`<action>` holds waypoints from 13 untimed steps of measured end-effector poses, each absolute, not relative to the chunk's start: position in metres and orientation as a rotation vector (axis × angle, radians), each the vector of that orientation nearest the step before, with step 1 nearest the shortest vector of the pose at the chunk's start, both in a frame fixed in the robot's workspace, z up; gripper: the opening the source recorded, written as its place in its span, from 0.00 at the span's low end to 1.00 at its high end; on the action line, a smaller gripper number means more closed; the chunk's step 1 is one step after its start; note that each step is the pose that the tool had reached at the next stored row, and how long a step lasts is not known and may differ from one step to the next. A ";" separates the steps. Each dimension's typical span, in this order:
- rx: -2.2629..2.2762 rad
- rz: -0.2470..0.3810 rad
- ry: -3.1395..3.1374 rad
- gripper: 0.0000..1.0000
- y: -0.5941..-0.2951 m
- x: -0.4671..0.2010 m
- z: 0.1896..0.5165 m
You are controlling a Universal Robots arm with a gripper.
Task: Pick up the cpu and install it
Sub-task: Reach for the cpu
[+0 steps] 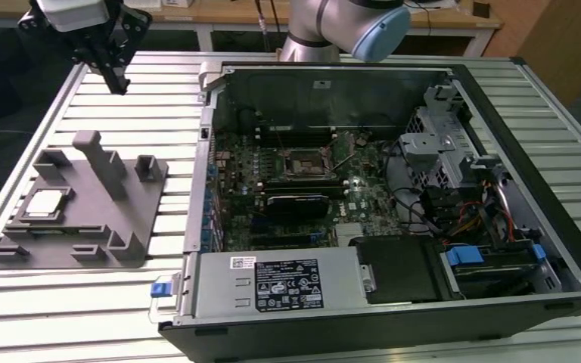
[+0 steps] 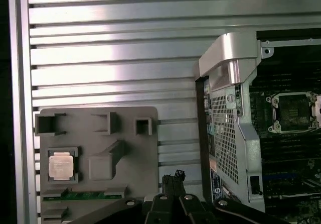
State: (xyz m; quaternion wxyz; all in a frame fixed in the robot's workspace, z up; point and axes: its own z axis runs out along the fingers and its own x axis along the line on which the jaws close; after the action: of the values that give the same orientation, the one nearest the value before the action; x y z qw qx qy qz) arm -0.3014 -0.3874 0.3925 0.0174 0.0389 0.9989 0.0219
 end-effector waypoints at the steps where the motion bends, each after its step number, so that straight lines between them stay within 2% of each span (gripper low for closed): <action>1: 0.121 0.068 3.104 0.11 -0.387 -0.304 0.392; 13: 0.121 0.068 3.102 0.11 -0.387 -0.341 0.390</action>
State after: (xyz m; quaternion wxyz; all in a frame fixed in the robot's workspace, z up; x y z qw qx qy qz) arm -0.3409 -0.3874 0.3899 0.0181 0.0388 0.9988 0.0219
